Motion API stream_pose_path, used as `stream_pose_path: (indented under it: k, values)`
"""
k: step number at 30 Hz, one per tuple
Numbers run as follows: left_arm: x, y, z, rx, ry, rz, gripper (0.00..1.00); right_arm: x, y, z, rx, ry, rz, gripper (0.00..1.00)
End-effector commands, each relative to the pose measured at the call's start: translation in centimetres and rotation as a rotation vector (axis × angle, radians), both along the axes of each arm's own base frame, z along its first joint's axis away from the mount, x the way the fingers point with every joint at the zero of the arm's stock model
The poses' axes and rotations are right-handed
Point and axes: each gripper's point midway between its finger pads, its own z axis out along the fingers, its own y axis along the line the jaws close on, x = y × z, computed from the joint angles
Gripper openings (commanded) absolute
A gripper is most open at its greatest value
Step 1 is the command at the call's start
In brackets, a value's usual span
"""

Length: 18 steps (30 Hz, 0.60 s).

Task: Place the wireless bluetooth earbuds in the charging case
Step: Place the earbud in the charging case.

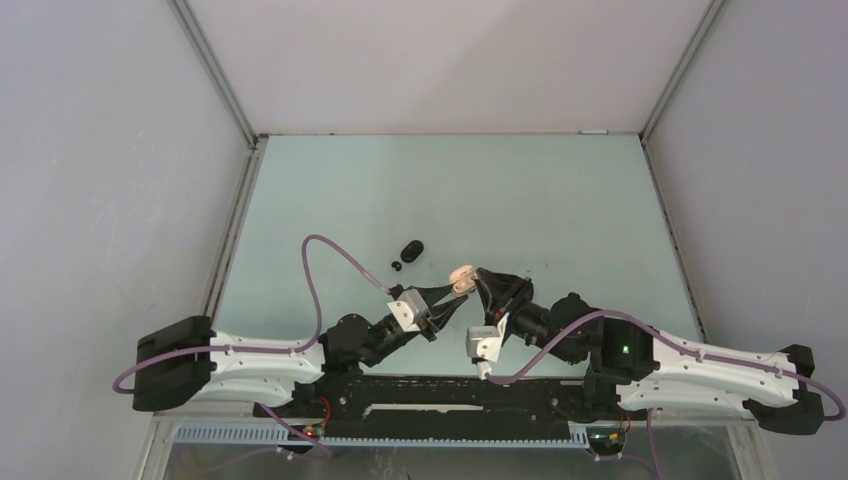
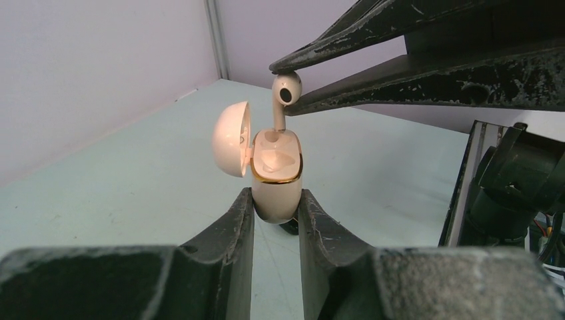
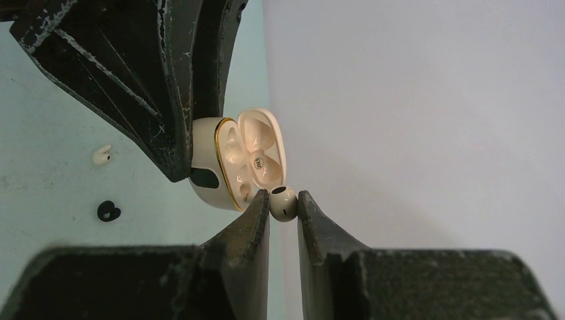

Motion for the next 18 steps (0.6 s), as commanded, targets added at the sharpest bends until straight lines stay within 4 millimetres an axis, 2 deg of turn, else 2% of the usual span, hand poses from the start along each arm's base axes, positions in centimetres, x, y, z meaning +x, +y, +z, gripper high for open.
stream_pose_path:
  k: [1,18]
  values:
    - [-0.61,0.05,1.99,-0.063,-0.046,-0.025,0.0,0.11,0.24,-0.37,0.005,0.029,0.001,0.0]
    - [-0.39,0.24,1.62,-0.062,-0.047,-0.01,0.0,0.26,0.27,-1.14,-0.008,0.058,-0.003,0.02]
